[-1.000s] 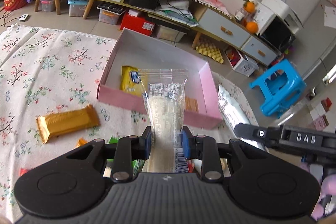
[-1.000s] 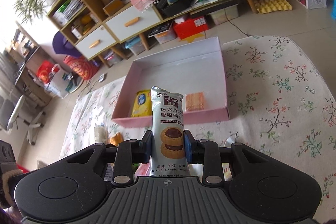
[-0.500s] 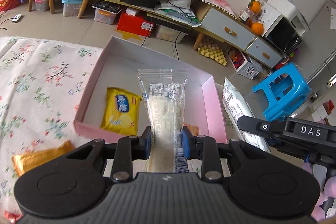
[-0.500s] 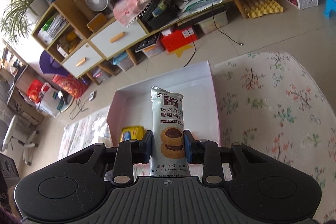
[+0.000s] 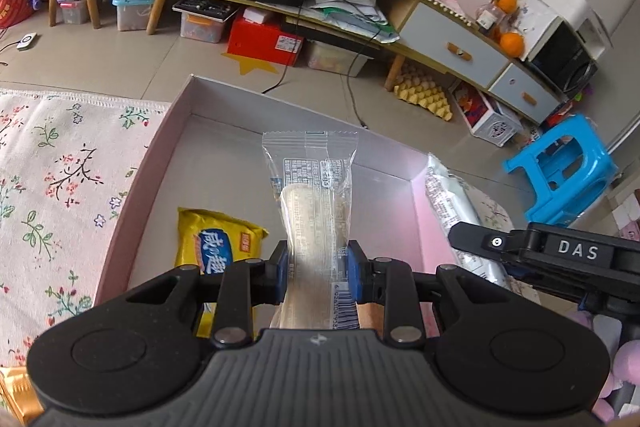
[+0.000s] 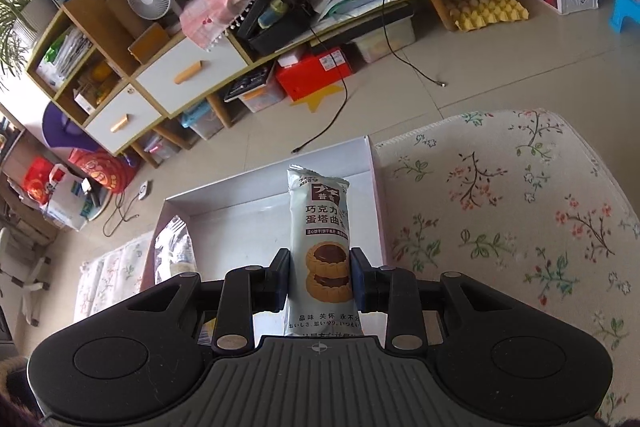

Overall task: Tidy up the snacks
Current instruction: 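Release bread stick into pink box with left gripper while right releases cookie packet, then withdraw both open grippers from the box toward the remaining snacks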

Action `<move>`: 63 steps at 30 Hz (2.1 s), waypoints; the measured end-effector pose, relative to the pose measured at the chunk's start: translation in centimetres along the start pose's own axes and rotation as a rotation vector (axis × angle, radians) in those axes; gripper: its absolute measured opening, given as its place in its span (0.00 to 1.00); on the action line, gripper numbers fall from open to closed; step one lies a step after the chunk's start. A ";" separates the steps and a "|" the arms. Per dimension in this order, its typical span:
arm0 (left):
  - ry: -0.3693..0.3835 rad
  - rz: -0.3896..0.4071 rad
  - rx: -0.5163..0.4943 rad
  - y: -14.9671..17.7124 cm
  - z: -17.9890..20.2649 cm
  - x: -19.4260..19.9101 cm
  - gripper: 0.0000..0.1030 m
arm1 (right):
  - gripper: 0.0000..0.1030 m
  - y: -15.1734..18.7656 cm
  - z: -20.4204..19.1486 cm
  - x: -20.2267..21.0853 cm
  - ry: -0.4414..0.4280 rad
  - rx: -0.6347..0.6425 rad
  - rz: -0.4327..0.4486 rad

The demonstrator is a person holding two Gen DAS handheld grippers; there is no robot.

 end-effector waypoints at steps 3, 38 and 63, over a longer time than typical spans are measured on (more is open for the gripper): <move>-0.008 0.004 0.006 -0.2 -0.4 -0.3 0.26 | 0.29 -0.2 0.0 -0.5 0.002 0.006 0.002; -0.040 0.042 -0.153 1.5 2.1 4.2 0.87 | 0.76 0.7 -0.8 6.5 -0.042 -0.036 0.026; -0.110 0.002 -0.180 6.9 -0.8 10.7 1.00 | 0.85 9.2 -3.3 11.7 -0.029 0.131 -0.076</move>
Point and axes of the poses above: each gripper's, at about its wrist camera, not at the fingertips, and x roughly against the way its jaws point, z to its right, y to its underside, the point moved 5 cm from there along -x, roughly the way its jaws point
